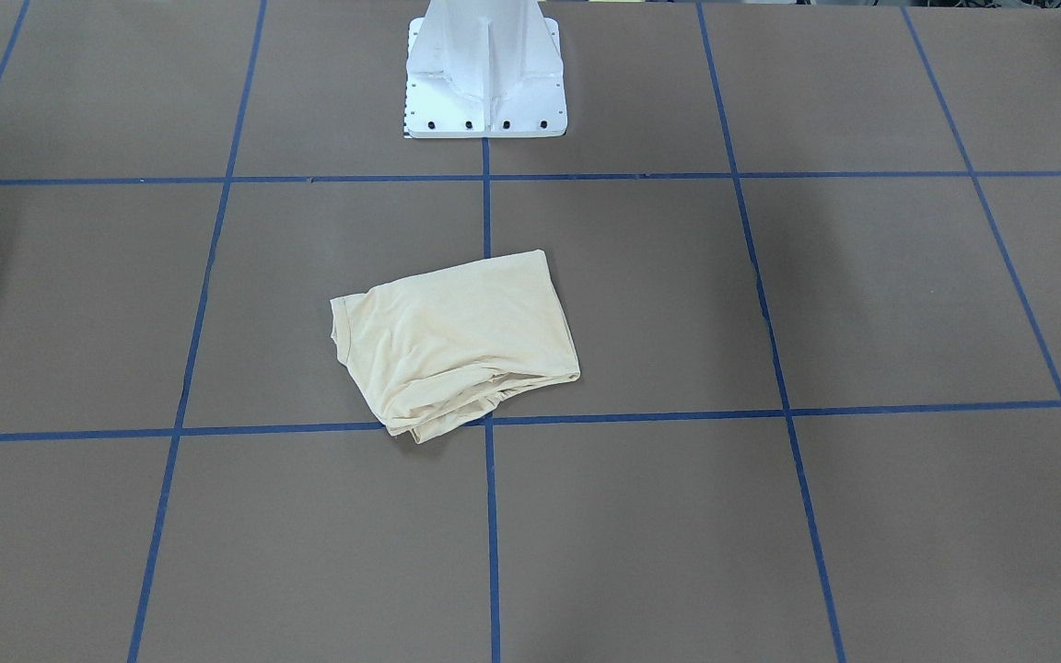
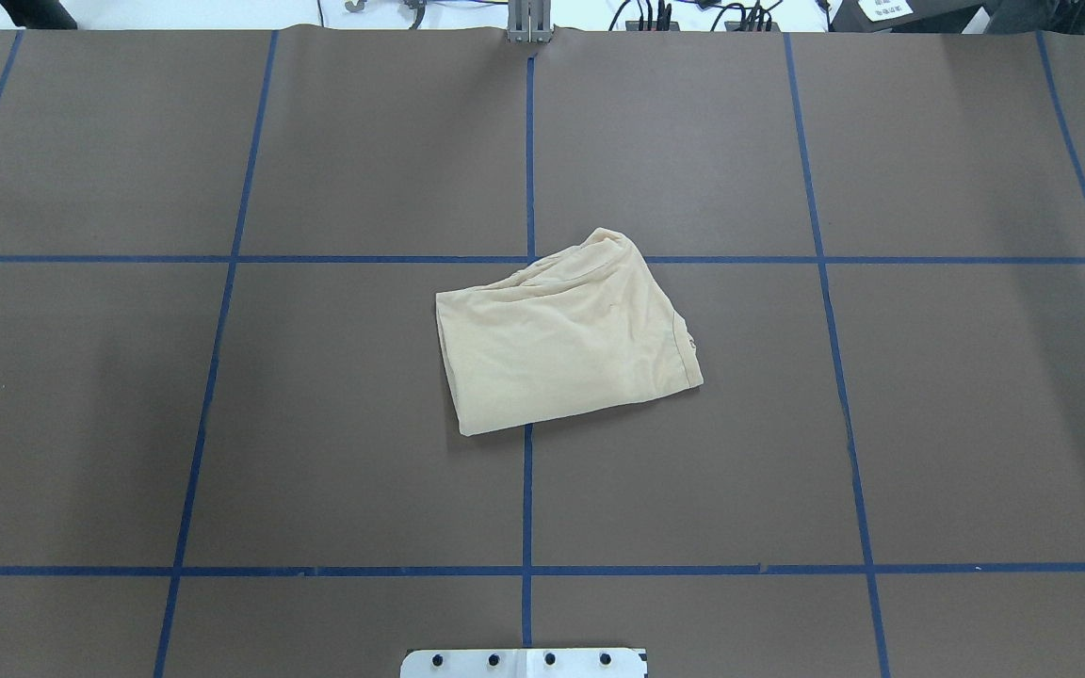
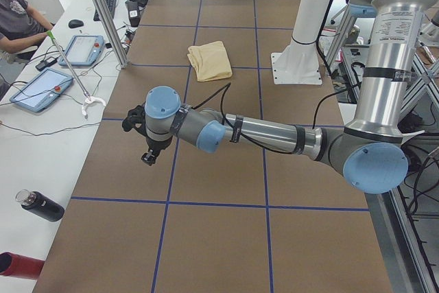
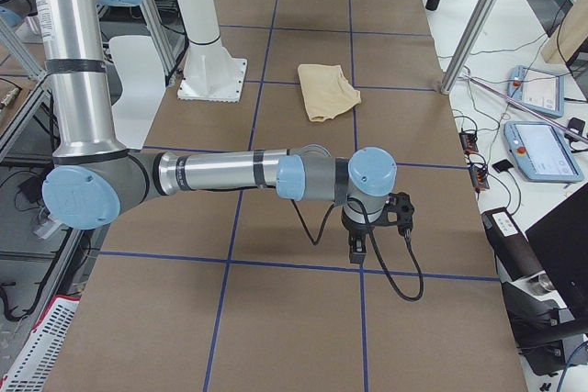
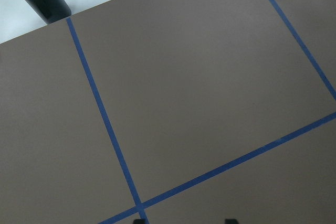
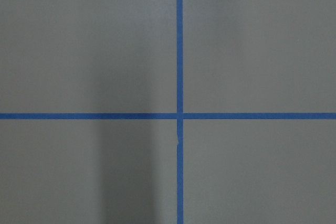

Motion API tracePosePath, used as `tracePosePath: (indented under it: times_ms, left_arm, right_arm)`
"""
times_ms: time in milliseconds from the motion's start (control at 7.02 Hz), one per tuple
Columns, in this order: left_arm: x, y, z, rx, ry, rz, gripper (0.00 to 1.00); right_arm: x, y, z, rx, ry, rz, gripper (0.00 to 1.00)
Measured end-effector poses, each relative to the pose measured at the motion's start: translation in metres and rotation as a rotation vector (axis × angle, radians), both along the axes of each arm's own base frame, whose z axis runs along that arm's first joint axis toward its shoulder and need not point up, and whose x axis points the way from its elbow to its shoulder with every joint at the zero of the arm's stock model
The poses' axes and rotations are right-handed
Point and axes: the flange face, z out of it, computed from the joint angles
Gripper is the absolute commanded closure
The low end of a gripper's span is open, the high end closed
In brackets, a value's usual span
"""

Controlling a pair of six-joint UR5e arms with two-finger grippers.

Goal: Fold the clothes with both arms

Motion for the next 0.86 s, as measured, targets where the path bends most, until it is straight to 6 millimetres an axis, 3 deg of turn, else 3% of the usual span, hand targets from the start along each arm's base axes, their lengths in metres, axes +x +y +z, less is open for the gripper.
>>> tracePosePath:
  times_ms: [570, 855]
  left_arm:
    - [0.0, 0.0, 0.005, -0.045, 0.014, -0.029, 0.0]
    - [0.0, 0.002, 0.003, -0.039, 0.016, -0.035, 0.0]
  right_arm:
    - [-0.037, -0.007, -0.005, 0.011, -0.001, -0.065, 0.0]
    - [-0.04, -0.009, -0.004, 0.009, -0.004, -0.071, 0.0]
